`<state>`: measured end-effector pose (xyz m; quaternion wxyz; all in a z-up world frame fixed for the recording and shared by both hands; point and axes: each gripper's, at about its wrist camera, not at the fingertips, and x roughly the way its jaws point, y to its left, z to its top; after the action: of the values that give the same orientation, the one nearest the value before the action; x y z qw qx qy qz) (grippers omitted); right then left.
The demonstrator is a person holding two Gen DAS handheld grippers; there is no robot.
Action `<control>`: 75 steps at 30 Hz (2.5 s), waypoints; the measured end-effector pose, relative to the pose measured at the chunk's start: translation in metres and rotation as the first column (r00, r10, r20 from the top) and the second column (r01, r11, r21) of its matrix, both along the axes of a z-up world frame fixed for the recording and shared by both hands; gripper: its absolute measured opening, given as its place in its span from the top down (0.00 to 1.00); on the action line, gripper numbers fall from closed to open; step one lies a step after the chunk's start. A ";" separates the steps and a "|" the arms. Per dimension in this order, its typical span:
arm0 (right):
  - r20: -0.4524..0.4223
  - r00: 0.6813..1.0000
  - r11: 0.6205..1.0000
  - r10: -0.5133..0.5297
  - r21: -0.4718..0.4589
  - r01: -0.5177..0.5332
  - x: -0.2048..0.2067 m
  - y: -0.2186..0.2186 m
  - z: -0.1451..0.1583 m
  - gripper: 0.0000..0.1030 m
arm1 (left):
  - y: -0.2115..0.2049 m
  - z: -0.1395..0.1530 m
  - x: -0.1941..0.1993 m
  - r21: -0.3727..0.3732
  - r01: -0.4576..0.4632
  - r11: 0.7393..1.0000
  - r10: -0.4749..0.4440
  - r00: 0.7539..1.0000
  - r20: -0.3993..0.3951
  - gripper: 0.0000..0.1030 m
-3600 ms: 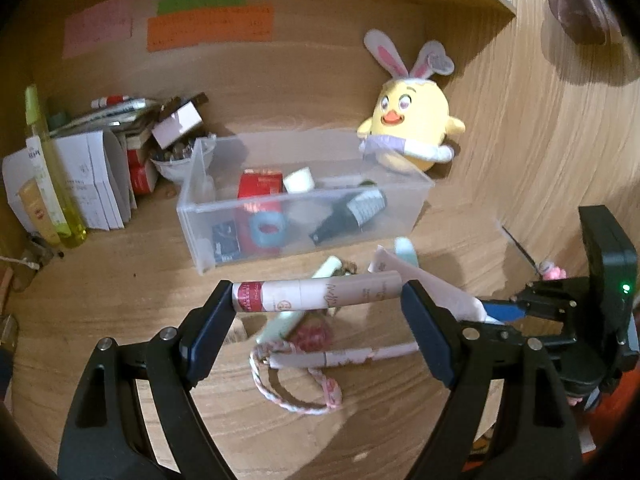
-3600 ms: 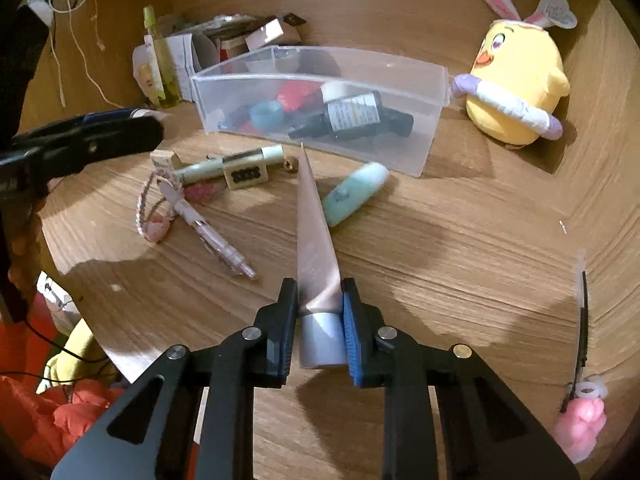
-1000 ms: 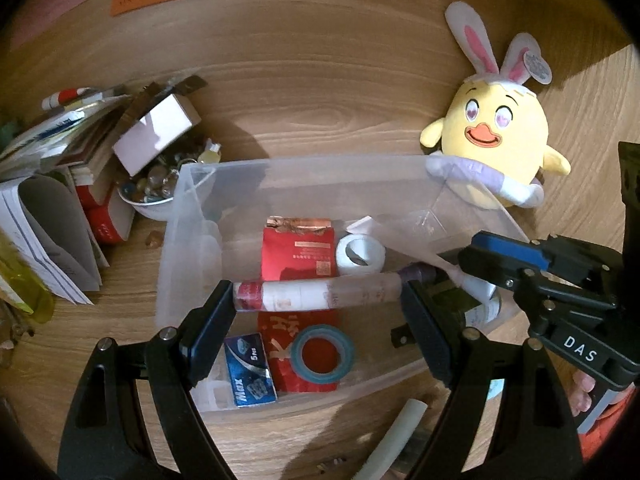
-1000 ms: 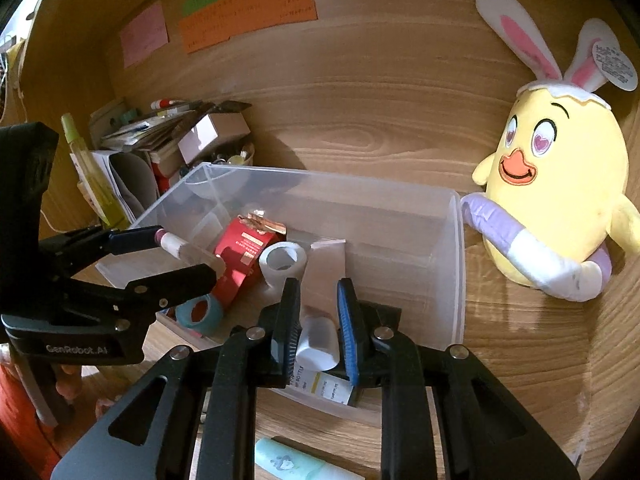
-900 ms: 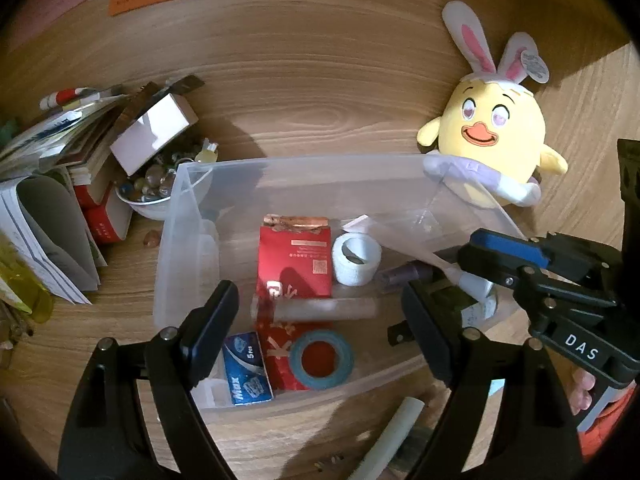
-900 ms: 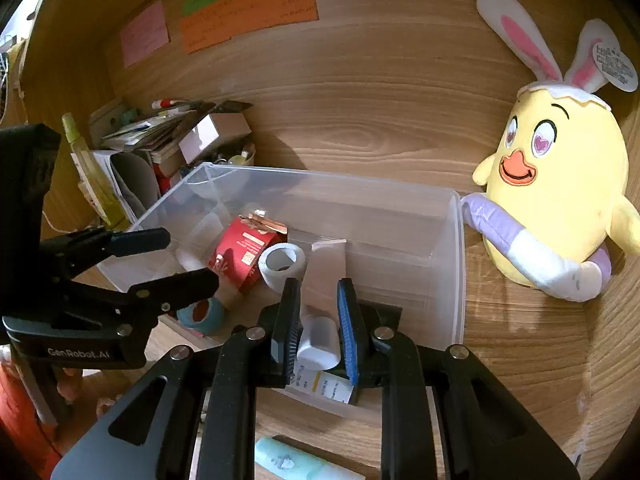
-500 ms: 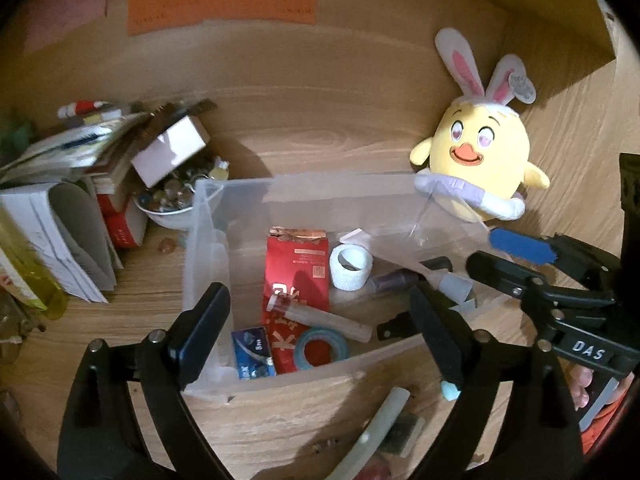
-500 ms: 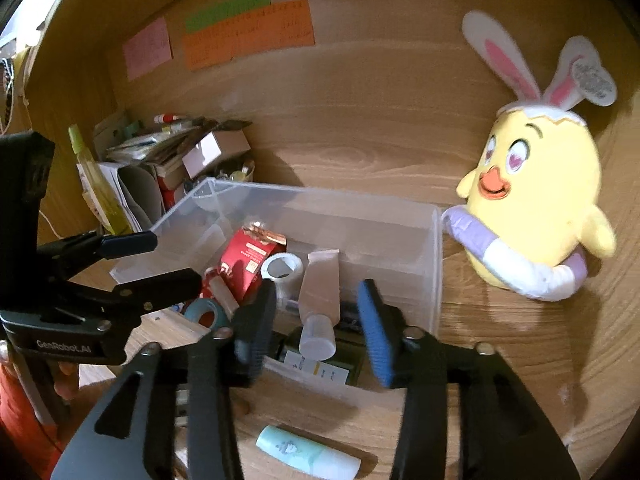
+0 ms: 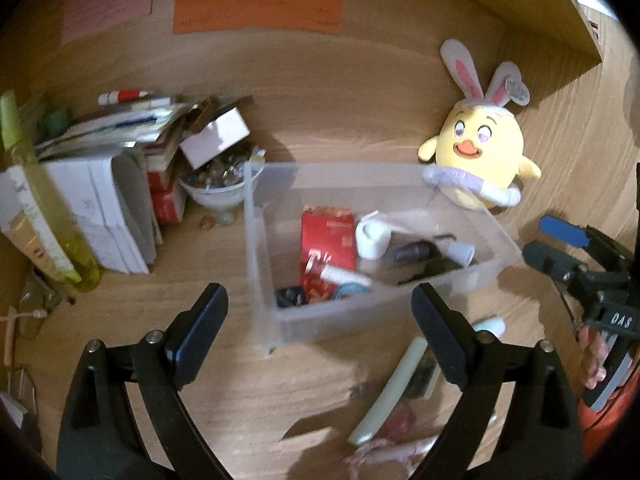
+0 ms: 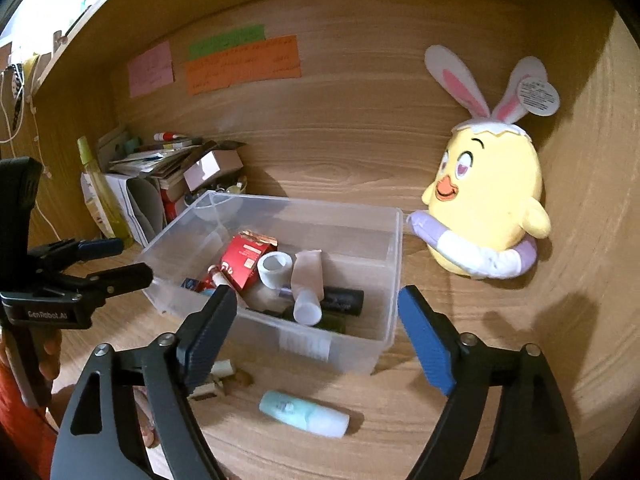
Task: Organize objects
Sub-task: 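Withdraw both tools from the bin back toward the item pile, then grasp beige block with left tool while right tool grasps mint-green bottle, then carry beige block with left tool while right tool carries mint-green bottle to bin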
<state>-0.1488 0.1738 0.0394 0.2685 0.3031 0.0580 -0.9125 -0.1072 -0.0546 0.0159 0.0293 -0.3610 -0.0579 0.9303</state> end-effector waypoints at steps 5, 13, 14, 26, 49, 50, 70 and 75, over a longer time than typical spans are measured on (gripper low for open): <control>0.023 1.000 1.000 -0.019 0.013 0.018 0.007 0.005 -0.010 0.21 | -0.006 -0.012 0.015 -0.002 -0.009 1.000 0.009 0.999 0.032 0.09; 0.105 0.993 0.998 -0.051 0.046 0.046 0.011 0.013 -0.038 0.21 | -0.008 -0.035 0.033 0.008 -0.017 1.000 0.016 0.996 0.088 0.09; 0.121 0.991 0.998 -0.053 0.051 0.047 0.011 0.013 -0.043 0.21 | -0.008 -0.038 0.035 0.013 -0.018 1.000 0.017 0.995 0.098 0.09; 0.215 0.976 0.992 -0.028 0.126 0.000 0.010 -0.005 -0.081 0.21 | -0.003 -0.068 0.053 0.004 -0.055 0.998 0.053 0.980 0.193 0.09; 0.224 0.975 0.976 -0.010 0.214 -0.040 0.006 -0.022 -0.095 0.31 | -0.004 -0.067 0.053 0.116 -0.042 0.992 0.020 0.982 0.186 0.56; 0.226 0.974 0.977 -0.008 0.210 -0.041 0.006 -0.022 -0.095 0.31 | -0.004 -0.066 0.053 0.115 -0.043 0.992 0.021 0.982 0.187 0.58; 0.159 0.987 0.995 0.033 0.085 -0.047 0.023 -0.009 -0.064 0.31 | -0.017 -0.042 0.057 0.123 -0.105 0.987 0.090 0.989 0.119 0.59; 0.145 0.988 0.997 0.052 0.041 -0.058 0.024 -0.005 -0.053 0.31 | -0.011 -0.026 0.054 0.120 -0.100 0.988 0.092 0.993 0.070 0.59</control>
<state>-0.1251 0.1688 -0.0134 0.2901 0.3722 0.0672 -0.8791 -0.0531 -0.0654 -0.0102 0.0047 -0.3850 -0.1338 0.9131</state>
